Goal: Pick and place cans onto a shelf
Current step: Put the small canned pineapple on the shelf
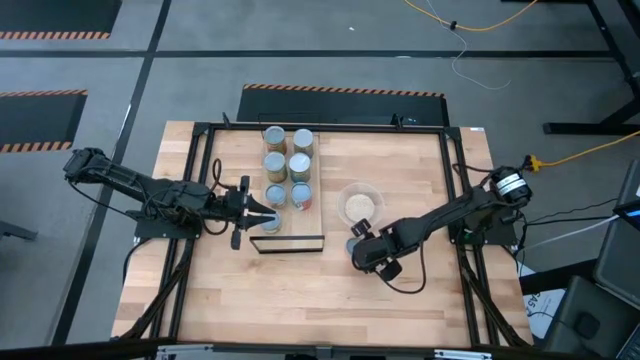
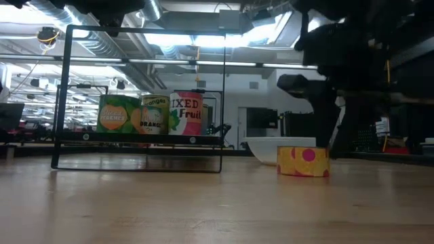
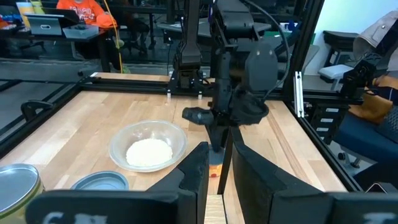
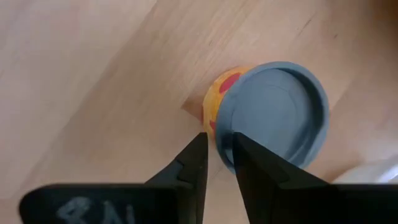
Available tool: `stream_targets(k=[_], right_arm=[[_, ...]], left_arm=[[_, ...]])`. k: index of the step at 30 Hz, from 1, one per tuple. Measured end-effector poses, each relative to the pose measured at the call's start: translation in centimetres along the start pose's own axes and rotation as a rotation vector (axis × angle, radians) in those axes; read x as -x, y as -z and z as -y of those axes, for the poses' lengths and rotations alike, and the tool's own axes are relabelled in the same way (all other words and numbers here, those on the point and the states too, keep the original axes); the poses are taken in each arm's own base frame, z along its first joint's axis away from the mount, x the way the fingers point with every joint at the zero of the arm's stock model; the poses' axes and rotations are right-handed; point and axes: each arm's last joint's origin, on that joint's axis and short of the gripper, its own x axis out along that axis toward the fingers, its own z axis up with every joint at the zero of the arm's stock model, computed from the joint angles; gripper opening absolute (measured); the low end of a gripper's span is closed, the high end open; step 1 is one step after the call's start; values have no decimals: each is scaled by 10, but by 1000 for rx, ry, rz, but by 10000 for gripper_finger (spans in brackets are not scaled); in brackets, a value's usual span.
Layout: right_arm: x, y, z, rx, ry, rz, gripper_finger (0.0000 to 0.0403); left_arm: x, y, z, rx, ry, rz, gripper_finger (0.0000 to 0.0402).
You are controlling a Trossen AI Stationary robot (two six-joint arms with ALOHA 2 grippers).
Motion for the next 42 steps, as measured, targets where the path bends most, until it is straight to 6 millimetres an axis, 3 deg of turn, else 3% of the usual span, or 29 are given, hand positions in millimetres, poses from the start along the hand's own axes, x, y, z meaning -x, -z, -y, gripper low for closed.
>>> stream_targets(k=[5, 10, 23, 36, 42], right_arm=[[-7, -1, 0, -11, 6, -18, 69], [-8, -2, 0, -147, 8, -6, 14], [4, -14, 6, -1058, -6, -17, 11], [4, -14, 9, -1139, 53, 2, 19], [4, -15, 9, -1142, 53, 19, 57]], left_arm=[[0, 0, 0, 0, 0, 0, 64], [0, 0, 0, 0, 0, 0, 64], [0, 0, 0, 0, 0, 0, 64], [0, 0, 0, -1, 0, 0, 64], [0, 0, 0, -1, 0, 0, 64]])
